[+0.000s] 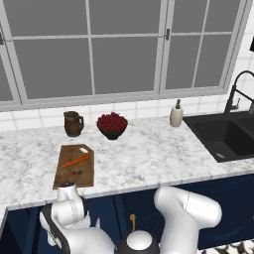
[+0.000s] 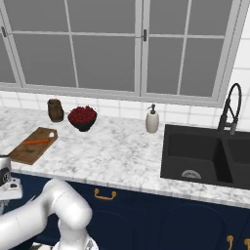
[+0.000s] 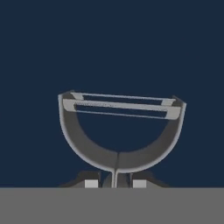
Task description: Place the appropriate cutting tool for cutting the carrot skin on the cutting board.
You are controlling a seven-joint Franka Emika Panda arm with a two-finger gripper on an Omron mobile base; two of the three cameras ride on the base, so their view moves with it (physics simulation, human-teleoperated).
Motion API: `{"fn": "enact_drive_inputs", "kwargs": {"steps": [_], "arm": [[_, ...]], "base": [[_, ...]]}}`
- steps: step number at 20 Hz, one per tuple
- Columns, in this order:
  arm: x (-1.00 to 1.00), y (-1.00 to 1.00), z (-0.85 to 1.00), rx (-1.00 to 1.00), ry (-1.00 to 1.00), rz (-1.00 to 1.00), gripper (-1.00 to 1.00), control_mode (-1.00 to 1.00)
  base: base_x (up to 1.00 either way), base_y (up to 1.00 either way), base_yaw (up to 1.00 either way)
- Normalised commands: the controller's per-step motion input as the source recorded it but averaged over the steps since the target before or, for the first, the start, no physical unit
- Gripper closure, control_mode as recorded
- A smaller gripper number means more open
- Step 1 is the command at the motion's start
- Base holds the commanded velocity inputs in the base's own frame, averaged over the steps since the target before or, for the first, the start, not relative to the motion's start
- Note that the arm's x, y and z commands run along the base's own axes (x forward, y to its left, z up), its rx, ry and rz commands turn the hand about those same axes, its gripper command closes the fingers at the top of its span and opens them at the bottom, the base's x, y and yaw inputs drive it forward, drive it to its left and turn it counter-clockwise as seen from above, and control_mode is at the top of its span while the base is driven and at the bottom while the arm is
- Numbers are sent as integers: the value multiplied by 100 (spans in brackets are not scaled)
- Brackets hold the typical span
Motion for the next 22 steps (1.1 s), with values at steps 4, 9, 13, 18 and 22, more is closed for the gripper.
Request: {"fn": "enact_drive_inputs", "kwargs": {"steps": [4, 9, 13, 18, 22], "arm": [[-51, -14, 40, 0, 0, 0, 100, -100], [-58, -11, 88, 0, 0, 2, 100, -100], [-63, 0, 85, 0, 0, 4, 100, -100], [-37, 1, 90, 0, -3, 12, 100, -100], [0, 8, 78, 1, -8, 13, 100, -100]], "base": [[0, 0, 0], [0, 0, 0], [0, 0, 0], [0, 0, 0], [0, 0, 0]]}}
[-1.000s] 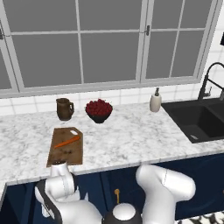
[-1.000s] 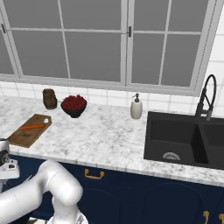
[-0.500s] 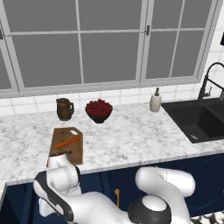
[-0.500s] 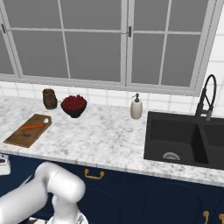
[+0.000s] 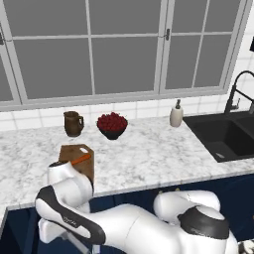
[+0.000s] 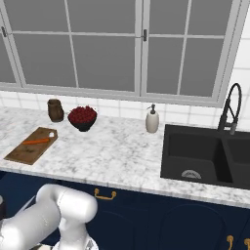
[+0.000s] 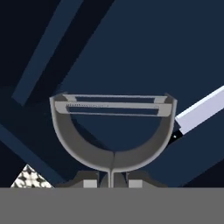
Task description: Place the appropriate cutting tool for cutting the carrot skin on the cutting board.
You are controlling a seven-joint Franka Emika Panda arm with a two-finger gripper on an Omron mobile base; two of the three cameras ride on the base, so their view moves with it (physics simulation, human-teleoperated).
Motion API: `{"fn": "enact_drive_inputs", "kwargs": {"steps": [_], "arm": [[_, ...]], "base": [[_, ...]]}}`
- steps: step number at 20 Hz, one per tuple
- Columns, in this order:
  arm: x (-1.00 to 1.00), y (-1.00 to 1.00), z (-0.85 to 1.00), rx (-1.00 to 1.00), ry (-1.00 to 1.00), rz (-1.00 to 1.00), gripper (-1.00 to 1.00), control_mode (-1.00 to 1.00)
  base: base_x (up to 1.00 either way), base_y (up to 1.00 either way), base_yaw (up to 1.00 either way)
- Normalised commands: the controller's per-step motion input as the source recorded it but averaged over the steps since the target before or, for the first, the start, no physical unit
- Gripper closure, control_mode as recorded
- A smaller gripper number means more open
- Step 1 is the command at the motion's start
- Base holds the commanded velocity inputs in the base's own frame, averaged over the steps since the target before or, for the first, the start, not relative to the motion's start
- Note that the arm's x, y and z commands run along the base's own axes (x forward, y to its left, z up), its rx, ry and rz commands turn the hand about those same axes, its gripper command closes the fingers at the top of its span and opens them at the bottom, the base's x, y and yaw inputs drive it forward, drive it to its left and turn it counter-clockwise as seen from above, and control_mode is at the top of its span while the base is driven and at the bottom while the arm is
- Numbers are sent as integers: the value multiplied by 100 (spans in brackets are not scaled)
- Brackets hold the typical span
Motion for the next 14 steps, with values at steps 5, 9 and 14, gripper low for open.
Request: {"fn": "enact_drive_inputs", "kwargs": {"steps": [5, 9, 14], "arm": [[12, 10, 71, 1, -6, 10, 100, -100], [59, 9, 55, 5, -3, 4, 100, -100], [94, 6, 38, 7, 0, 3, 100, -100]], "base": [[0, 0, 0], [0, 0, 0], [0, 0, 0]]}}
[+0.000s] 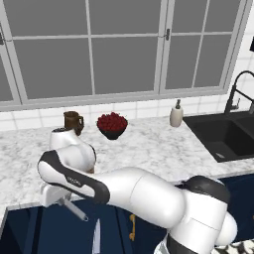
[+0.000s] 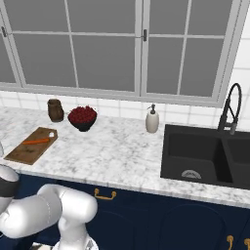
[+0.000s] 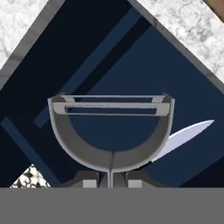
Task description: Place the appropriate cutting tool for cutting the carrot skin on the cutting board.
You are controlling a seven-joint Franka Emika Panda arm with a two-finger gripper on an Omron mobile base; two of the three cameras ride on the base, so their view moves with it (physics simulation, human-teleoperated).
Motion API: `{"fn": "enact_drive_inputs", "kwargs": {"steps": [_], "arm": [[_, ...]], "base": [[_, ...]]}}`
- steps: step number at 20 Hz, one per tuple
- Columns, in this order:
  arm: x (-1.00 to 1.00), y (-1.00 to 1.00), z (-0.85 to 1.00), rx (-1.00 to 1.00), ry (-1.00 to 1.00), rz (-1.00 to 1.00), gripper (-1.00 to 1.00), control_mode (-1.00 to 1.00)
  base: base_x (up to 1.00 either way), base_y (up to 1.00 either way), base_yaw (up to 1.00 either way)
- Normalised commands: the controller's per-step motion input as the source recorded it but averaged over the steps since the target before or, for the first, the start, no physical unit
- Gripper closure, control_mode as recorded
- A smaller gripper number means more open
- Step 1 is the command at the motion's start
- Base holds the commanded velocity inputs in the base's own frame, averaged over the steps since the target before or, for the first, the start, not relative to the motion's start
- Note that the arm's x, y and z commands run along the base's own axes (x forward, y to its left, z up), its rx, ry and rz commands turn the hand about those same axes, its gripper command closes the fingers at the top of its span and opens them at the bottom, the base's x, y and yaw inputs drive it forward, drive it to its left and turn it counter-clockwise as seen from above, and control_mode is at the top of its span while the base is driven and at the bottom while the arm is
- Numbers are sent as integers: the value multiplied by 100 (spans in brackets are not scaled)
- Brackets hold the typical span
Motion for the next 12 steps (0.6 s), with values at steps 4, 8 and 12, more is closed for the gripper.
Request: {"fn": "enact_drive_inputs", "kwargs": {"steps": [4, 8, 12], "arm": [[100, 0, 20, 8, 0, 5, 100, -100], [99, 0, 1, 4, 0, 2, 100, -100], [84, 0, -3, 0, 0, 0, 100, -100]], "base": [[0, 0, 0], [0, 0, 0], [0, 0, 0]]}}
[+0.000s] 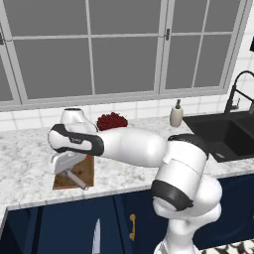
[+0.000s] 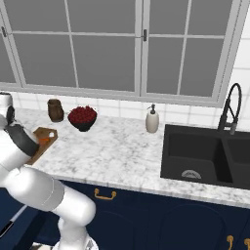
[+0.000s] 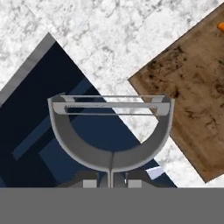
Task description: Place the appropriate cutting tool for cutting the carrot skin on the cutting board.
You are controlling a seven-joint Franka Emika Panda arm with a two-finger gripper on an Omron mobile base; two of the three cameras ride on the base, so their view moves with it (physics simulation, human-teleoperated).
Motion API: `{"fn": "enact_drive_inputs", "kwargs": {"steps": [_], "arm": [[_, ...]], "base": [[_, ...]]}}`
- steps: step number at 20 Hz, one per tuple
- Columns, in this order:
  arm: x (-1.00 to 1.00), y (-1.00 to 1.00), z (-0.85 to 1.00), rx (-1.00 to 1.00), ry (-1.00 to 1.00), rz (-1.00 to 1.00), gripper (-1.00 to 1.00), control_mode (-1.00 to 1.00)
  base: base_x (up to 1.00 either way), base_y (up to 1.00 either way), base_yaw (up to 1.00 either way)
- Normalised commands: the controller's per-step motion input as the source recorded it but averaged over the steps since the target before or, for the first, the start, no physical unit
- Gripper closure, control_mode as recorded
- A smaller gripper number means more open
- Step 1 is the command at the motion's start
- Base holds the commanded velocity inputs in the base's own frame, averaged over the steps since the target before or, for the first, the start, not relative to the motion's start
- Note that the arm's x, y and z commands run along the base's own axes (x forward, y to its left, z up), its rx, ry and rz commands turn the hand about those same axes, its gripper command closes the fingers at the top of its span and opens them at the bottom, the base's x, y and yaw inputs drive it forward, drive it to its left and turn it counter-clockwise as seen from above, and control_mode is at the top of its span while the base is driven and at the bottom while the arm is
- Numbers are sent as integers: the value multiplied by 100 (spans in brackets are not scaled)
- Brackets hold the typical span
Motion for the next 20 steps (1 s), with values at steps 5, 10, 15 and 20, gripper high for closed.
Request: {"fn": "enact_drive_inputs", "kwargs": {"steps": [5, 10, 15, 20], "arm": [[50, 2, -23, 0, 0, 0, 100, -100], [40, 3, -38, -2, 0, 0, 100, -100], [48, 0, -24, 0, 0, 0, 100, -100], [42, 0, -26, -1, 1, 0, 100, -100]], "base": [[0, 0, 0], [0, 0, 0], [0, 0, 0], [0, 0, 0]]}}
